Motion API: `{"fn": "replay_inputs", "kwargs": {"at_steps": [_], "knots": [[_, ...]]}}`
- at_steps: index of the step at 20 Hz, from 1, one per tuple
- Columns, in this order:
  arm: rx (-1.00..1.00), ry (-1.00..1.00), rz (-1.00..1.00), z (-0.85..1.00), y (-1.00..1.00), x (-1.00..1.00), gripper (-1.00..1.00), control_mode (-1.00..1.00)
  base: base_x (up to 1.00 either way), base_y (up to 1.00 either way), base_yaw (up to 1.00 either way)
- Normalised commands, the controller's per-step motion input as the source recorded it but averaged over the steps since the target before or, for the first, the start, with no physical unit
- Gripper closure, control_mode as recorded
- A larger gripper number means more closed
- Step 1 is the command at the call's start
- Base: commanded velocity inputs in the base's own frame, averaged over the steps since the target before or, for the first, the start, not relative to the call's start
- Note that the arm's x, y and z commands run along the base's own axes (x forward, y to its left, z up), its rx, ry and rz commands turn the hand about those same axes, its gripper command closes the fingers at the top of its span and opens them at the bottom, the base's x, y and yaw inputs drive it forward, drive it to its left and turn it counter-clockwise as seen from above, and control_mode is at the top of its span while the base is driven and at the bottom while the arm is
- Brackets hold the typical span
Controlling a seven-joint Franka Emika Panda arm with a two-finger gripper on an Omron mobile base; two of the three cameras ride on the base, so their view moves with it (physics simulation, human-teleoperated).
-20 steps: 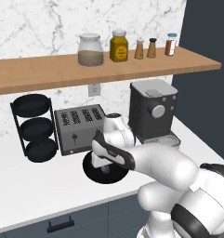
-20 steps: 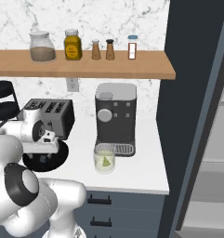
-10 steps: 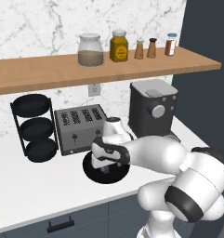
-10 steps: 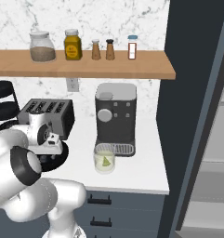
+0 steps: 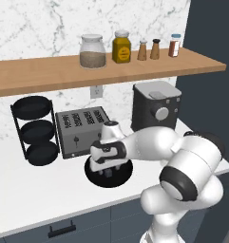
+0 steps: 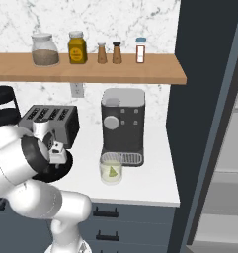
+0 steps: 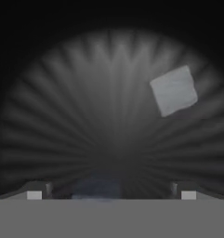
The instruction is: Grab a lemon wedge from the fridge and one ice cube from the ice bowl, and put them in the glass of lemonade.
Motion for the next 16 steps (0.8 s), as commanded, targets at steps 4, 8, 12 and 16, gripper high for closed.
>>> {"fn": "replay_inputs", "kwargs": {"at_steps": [4,8,12,16], "knots": [[0.00,0.02,-0.01,-0.19,0.10,0.00,-1.00,-1.00,0.00,0.00,0.00],[0.00,0.02,-0.05,-0.13,0.00,-0.04,-1.00,-1.00,0.00,0.00,0.00],[0.00,0.01,-0.05,-0.15,0.00,-0.01,-1.00,-1.00,0.00,0.00,0.00],[0.00,0.05,-0.05,-0.14,0.00,-0.10,1.00,-1.00,0.00,0.00,0.00]]}}
